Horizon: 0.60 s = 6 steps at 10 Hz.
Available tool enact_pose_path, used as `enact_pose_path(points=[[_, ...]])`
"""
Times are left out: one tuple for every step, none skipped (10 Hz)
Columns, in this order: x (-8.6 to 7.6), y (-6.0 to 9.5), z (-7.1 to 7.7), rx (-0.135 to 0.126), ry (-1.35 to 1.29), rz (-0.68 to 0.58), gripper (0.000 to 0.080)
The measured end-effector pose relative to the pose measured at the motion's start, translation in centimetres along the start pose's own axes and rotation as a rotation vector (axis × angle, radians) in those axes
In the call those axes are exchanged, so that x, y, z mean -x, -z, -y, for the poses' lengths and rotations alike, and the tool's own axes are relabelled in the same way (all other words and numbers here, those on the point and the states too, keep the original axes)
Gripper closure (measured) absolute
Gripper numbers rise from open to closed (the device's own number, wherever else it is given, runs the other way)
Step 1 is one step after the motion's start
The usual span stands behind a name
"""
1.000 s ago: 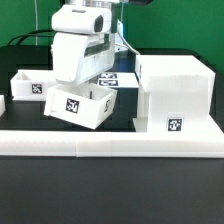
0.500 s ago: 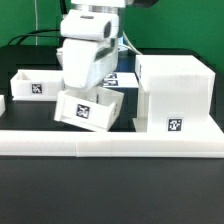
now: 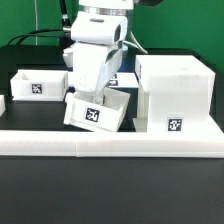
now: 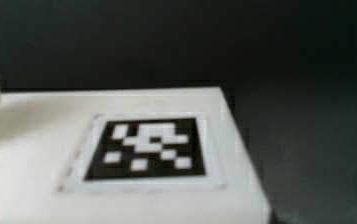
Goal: Assemble drawer
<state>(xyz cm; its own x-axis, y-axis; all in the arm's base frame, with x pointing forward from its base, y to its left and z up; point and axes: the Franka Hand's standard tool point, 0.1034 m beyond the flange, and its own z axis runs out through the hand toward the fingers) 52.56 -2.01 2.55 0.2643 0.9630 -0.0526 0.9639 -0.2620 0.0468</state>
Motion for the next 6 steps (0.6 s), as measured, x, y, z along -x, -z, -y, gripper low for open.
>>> enact_pose_path(points=[[0.16, -0.06, 0.13, -0.012, -0.002, 0.004, 0.0758], [0.17, -0.12, 0.15, -0.013, 0.001, 0.004, 0.0758], [0.20, -0.18, 0.06, -0.020, 0.012, 0.007, 0.0758], [0.61, -0.09, 0.09, -0.075, 0.036, 0.025, 0.0758], [0.55, -0.02, -0.26, -0.062, 0.028, 0.022, 0.0758], [0.65, -0.14, -0.09, -0.066, 0.028, 0.023, 0.0758]])
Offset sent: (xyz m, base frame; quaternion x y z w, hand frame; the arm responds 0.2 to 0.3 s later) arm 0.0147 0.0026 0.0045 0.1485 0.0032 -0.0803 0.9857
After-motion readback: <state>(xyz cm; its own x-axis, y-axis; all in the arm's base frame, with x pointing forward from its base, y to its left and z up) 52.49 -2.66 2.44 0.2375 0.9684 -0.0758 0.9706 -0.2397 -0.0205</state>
